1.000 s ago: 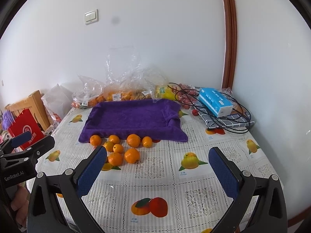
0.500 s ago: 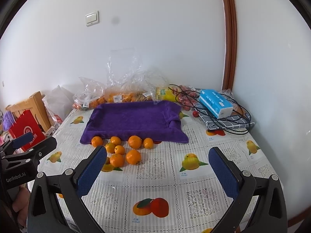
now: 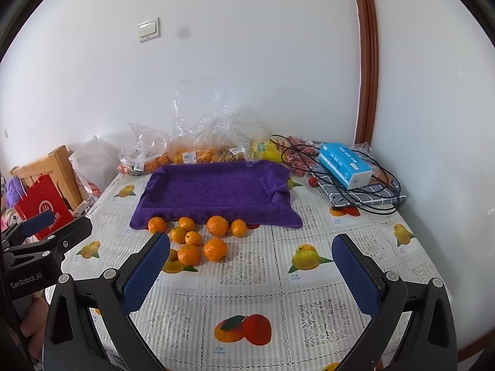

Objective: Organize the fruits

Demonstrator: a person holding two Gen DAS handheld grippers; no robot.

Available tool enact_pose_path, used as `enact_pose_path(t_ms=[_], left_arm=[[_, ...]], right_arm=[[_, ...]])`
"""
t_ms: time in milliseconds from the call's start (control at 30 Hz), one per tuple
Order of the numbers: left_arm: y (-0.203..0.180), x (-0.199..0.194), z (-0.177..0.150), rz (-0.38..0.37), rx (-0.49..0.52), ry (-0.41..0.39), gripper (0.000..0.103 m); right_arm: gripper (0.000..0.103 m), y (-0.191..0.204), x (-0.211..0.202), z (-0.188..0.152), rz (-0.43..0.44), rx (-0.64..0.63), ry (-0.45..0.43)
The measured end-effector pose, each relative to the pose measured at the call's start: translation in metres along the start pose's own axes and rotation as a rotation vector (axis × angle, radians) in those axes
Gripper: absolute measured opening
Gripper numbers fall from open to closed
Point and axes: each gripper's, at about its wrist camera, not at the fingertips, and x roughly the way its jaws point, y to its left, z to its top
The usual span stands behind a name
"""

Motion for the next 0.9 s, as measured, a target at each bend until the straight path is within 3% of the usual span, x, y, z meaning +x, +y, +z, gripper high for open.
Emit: enact_pose_path(t_ms=[900], left_arm=[[0.0002,-0.0008,0.0013,0.014,0.003,-0.014,0.103]], right_arm=[[0.103,-0.002,0.0016,0.0001,0.012,0.017,-0.002]])
